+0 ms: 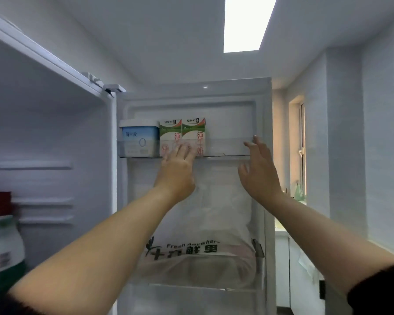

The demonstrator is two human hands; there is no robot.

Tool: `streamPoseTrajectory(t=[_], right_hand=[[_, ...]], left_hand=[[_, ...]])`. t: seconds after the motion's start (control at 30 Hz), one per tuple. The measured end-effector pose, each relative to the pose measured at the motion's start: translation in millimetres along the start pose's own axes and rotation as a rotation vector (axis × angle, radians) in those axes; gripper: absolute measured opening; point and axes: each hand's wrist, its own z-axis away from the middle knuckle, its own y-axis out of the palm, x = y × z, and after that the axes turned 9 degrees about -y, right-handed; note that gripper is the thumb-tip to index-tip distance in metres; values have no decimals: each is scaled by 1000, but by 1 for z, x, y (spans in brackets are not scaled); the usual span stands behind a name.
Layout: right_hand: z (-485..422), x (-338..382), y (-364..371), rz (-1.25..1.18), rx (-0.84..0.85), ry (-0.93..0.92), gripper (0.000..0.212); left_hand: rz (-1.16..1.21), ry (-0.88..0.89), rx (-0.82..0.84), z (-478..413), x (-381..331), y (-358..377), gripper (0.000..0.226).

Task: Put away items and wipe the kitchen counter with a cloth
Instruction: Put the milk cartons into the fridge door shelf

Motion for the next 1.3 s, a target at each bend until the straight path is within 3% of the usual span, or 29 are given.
streamPoseTrajectory(t=[0.13, 0.3, 0.4, 0.47, 0.6, 0.7, 0.8, 0.9, 1.1, 1.3], right_hand=[[33, 31, -32, -28, 14, 76, 55], [65, 44, -62, 53, 151, 218, 61], [79, 47, -73, -18, 148, 340, 66], [83, 52, -80, -218, 153, 435, 67], [85, 72, -86, -653, 108, 586, 31], [93, 90, -83, -927, 68, 780, 47], [105, 98, -76, -1223, 204, 934, 65], [113, 114, -68, -1410, 319, 964, 68], [130, 171, -30, -1468, 526, 955, 67], [137, 218, 4, -1464, 653, 925, 64]], left_hand=[[118, 165, 37, 52, -29, -10, 66], [329, 206, 14, 108, -57, -13, 65], [443, 229, -36, 134, -68, -20, 67], [464, 192, -27, 147, -70, -22, 65], [445, 108, -88, 176, -60, -24, 67], [502, 47, -112, 205, -51, -30, 71], [543, 33, -181, 233, -44, -41, 73], [497, -5, -246, 259, -37, -51, 77], [354, -164, -307, 295, -9, -73, 93], [263, -307, -438, 311, 47, -88, 81]])
